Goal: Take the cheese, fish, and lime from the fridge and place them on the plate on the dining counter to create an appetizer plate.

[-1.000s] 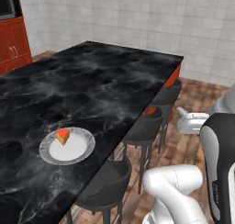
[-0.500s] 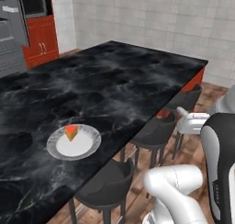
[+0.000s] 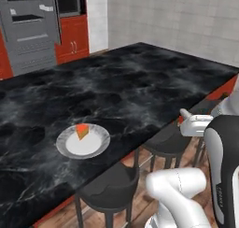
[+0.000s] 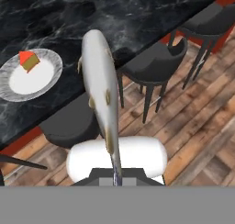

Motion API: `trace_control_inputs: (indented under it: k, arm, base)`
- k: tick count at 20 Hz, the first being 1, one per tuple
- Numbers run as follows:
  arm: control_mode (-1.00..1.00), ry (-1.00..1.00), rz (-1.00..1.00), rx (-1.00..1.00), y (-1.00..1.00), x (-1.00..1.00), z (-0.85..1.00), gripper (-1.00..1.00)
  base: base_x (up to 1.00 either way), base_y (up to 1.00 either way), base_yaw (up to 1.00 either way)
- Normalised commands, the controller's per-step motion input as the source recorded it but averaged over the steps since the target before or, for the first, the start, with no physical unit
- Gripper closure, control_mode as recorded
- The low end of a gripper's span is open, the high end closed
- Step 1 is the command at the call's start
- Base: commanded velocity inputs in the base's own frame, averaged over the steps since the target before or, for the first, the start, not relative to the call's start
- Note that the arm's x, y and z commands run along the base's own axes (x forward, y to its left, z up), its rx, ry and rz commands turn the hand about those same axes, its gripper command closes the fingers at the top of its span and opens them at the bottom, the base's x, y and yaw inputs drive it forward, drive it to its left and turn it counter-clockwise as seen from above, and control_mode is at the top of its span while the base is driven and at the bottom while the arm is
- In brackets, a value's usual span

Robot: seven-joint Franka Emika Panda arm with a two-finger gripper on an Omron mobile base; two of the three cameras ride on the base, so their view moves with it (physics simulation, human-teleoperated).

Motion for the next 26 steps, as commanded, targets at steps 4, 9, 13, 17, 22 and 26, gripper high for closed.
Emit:
trace_control_inputs:
  k: [4, 9, 13, 17, 22, 26]
  arm:
    - [1.00, 0.00, 0.00, 0.00, 0.00, 0.00, 0.00, 1.00]
    - [1.00, 0.00, 0.00, 0.00, 0.00, 0.00, 0.00, 1.00]
    - [1.00, 0.00, 0.00, 0.00, 0.00, 0.00, 0.00, 1.00]
    - [1.00, 0.00, 0.00, 0.00, 0.00, 0.00, 0.00, 1.00]
    - [-1.00, 0.05, 0.08, 0.00, 0.05, 0.20, -0.06, 1.00]
    - [-1.00, 0.24, 0.39, 0.00, 0.21, 1.00, -0.31, 1.00]
  base:
    - [0.92, 0.37, 0.42]
    - [0.93, 0.34, 0.42]
    - [0.90, 0.34, 0.44]
    - [0.92, 0.31, 0.44]
    - [0.80, 0.21, 0.33]
    - [0.00, 0.00, 0.00]
